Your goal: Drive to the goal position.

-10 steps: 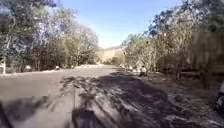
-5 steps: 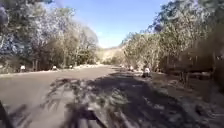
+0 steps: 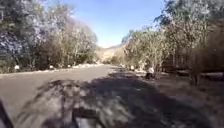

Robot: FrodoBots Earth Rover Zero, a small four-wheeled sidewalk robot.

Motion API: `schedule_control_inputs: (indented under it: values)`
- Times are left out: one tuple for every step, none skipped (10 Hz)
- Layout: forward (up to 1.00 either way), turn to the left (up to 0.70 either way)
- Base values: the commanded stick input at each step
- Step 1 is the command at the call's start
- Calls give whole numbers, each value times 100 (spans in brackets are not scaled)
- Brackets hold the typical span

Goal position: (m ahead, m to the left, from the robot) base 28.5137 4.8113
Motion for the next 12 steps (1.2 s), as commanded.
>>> schedule_control_inputs:
  values:
    - [100, 0]
    - [100, 0]
    - [100, 0]
    - [100, 0]
    - [100, 0]
    - [100, 0]
    - [100, 0]
    - [100, 0]
    - [100, 0]
    - [100, 0]
    - [100, 0]
    - [100, 0]
